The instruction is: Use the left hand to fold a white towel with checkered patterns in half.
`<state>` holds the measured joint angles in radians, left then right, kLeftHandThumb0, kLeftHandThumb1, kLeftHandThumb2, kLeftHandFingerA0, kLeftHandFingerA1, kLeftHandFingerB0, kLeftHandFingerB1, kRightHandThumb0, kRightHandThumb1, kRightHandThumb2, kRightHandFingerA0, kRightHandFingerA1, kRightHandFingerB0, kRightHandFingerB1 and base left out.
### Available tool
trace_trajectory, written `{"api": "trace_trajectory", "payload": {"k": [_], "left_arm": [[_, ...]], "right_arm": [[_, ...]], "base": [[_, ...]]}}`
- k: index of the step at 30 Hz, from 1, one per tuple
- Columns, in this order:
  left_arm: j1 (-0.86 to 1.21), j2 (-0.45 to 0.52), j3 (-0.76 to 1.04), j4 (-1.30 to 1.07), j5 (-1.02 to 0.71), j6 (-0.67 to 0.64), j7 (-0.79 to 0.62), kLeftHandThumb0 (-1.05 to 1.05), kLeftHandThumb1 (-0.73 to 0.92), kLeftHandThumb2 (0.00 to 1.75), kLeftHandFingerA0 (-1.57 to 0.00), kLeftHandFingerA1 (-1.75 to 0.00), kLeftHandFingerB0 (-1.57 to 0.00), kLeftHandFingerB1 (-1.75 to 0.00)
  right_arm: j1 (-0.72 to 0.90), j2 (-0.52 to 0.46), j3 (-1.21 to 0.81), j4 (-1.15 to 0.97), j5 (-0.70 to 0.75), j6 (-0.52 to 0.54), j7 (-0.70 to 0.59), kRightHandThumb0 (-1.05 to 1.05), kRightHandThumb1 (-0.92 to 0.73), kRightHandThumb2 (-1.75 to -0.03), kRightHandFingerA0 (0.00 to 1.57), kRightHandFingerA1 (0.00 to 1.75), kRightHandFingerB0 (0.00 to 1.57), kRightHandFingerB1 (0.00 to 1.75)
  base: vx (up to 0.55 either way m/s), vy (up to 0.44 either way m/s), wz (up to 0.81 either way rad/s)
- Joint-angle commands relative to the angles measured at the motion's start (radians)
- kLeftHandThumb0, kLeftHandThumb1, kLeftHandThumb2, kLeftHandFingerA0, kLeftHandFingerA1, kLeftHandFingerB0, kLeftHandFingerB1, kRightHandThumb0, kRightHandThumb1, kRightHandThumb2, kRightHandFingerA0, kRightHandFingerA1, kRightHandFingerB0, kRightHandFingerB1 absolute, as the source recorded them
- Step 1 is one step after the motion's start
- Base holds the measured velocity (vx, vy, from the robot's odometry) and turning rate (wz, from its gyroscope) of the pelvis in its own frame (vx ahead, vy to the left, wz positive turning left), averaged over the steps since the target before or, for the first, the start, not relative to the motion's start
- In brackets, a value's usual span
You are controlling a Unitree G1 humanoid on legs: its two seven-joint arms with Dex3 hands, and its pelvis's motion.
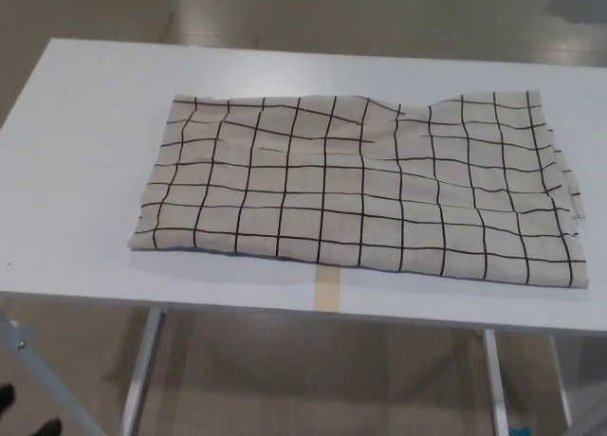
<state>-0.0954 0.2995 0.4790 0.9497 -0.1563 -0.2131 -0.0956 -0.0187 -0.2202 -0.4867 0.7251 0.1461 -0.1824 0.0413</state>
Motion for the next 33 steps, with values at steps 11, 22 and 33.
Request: {"api": "trace_trajectory", "payload": {"k": [11, 22, 33], "left_arm": [[0.044, 0.058, -0.044, 0.024, -0.051, -0.174, -0.307, -0.6, 0.39, 0.69, 0.0, -0.02, 0.0, 0.0], [0.209, -0.011, -0.083, -0.308, 0.034, -0.435, -0.154, -0.62, 0.39, 0.7, 0.0, -0.09, 0.0, -0.02], [0.21, -0.093, -0.058, -0.919, 0.256, -0.597, -0.019, -0.64, 0.39, 0.71, 0.0, -0.02, 0.0, 0.0]], "right_arm": [[0.033, 0.03, -0.008, -0.019, 0.092, -0.131, 0.113, -0.56, -0.48, -0.77, 0.17, 0.45, 0.24, 0.47], [0.156, 0.136, 0.081, -0.222, 0.046, -0.154, 0.087, -0.51, -0.59, -0.58, 0.27, 0.35, 0.32, 0.38], [0.201, 0.13, 0.164, -0.145, -0.018, -0.227, 0.101, -0.59, -0.61, -0.58, 0.28, 0.38, 0.33, 0.38]], "base": [[0.0, 0.0, 0.0], [0.0, 0.0, 0.0], [0.0, 0.0, 0.0]]}}
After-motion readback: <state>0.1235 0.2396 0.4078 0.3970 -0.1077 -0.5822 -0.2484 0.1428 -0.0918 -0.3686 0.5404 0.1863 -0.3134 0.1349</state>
